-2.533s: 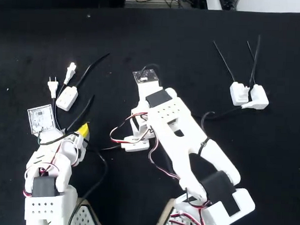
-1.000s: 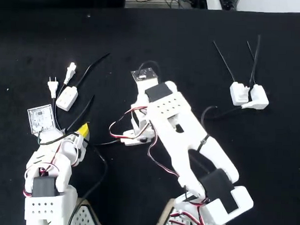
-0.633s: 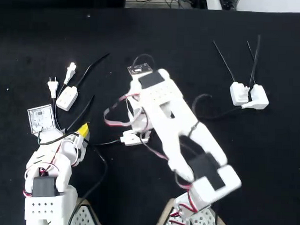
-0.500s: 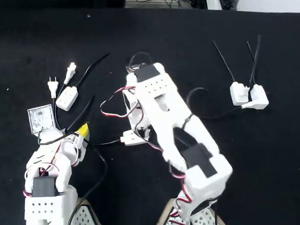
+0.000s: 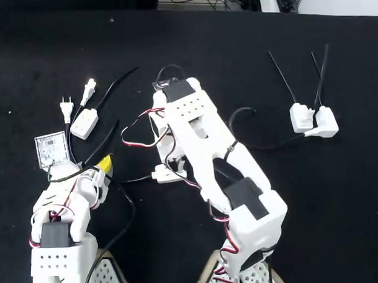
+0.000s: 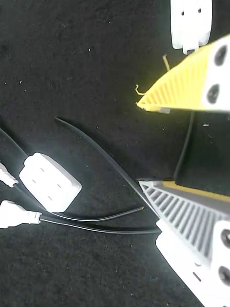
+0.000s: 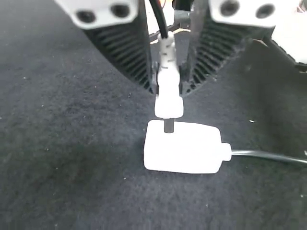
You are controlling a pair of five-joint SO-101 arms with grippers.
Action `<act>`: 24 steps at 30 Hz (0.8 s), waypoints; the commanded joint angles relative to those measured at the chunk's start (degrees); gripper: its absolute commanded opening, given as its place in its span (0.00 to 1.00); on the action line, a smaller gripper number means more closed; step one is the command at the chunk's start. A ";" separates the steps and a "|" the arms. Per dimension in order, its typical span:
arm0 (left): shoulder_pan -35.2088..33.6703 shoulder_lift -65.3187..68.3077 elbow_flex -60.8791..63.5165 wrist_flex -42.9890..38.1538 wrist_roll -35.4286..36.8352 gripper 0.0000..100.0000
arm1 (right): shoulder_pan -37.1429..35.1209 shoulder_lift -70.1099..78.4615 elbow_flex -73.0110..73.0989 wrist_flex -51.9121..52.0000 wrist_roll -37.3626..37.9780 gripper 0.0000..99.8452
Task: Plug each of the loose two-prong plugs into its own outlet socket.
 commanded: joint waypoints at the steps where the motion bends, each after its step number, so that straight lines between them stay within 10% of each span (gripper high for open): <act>1: -0.48 -0.44 -0.75 0.18 0.00 0.23 | -0.26 1.45 -2.68 1.32 0.97 0.01; 24: -0.48 -0.44 -0.75 0.18 0.00 0.23 | 3.34 5.85 -6.20 1.67 1.14 0.01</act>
